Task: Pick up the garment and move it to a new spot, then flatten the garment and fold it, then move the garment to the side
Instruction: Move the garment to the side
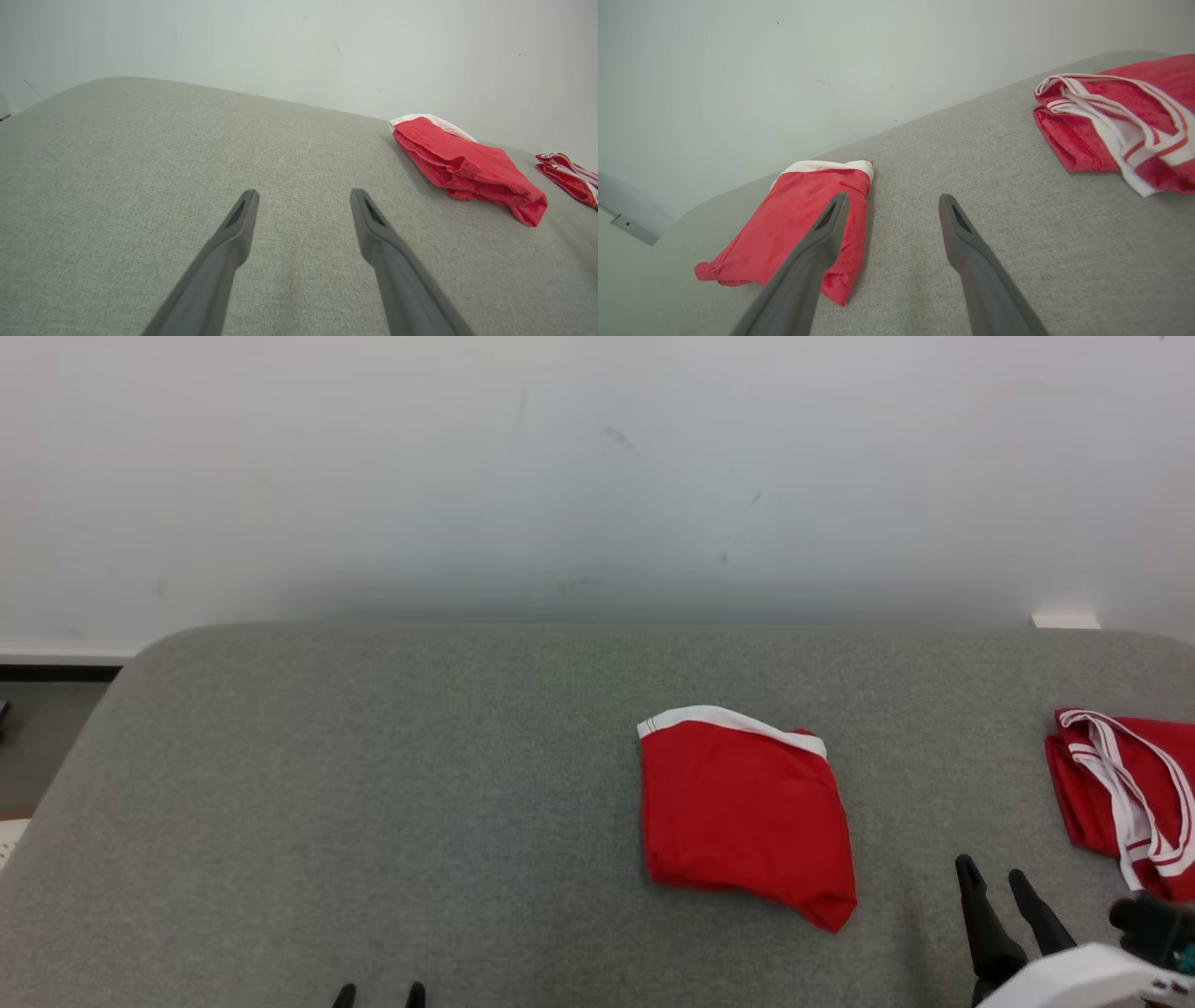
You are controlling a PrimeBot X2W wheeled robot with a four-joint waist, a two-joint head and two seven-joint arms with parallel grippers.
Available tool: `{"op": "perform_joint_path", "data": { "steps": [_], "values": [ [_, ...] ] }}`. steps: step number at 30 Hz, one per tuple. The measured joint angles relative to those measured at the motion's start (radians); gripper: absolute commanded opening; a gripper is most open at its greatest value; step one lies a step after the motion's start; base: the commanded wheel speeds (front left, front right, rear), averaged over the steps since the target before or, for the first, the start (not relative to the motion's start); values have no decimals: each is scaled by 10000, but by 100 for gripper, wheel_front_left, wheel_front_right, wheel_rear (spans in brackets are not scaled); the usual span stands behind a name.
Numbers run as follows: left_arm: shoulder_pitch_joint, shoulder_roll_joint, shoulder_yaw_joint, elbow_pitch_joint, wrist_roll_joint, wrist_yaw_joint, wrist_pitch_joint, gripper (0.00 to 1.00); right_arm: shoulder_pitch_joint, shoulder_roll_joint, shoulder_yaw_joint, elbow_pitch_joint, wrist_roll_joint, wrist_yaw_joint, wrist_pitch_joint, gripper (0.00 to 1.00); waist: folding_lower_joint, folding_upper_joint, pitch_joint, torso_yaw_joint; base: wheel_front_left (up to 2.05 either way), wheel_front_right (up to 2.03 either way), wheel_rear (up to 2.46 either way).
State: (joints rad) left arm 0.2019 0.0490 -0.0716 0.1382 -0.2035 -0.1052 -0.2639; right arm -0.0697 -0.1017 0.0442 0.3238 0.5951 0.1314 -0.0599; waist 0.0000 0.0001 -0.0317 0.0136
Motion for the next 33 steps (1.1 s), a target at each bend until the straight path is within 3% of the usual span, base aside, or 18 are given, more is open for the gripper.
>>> {"op": "perform_joint_path", "data": {
  "steps": [6,10,16,23,24,25,26,30,33],
  "values": [
    [-525,0,-209,29,-71,-86,0,100,-2038,-140,-140,886,2150,-2,4479,100,1,0,652,266,0,0,0],
    [-929,-2,-359,69,-194,-104,0,100,-3204,-366,-579,1430,2794,-2,6617,100,1,0,1239,632,0,0,0],
    [-1107,-2,-439,282,-569,-134,0,100,-4117,-529,-1325,2209,2849,-2,7942,100,1,0,1969,1378,0,0,0],
    [-1244,0,-454,341,-637,-132,0,100,-4635,75,-1450,2428,2717,4,8330,100,1,0,2508,1968,0,0,0],
    [-1301,-2,-451,332,-637,-130,0,100,-4650,117,-1392,2362,2717,4,8278,87,1,0,2547,1985,0,0,0],
    [-1367,0,-428,313,-637,-130,0,100,-4660,157,-1325,2293,2734,4,8211,18,1,0,2565,1969,0,0,0],
    [-1411,-2,-399,278,-633,-128,0,100,-4663,205,-1262,2265,2775,4,8155,0,1,0,2566,1924,0,0,0],
    [-1420,-2,-240,205,-587,-125,0,100,-4635,282,-838,2111,2721,2,8169,0,1,-1,2521,1529,0,0,0],
    [-1412,-2,-247,184,-529,-130,2,100,-4635,-163,-545,1848,2336,2,8069,0,1,0,2498,1080,0,0,0]
  ]
}}
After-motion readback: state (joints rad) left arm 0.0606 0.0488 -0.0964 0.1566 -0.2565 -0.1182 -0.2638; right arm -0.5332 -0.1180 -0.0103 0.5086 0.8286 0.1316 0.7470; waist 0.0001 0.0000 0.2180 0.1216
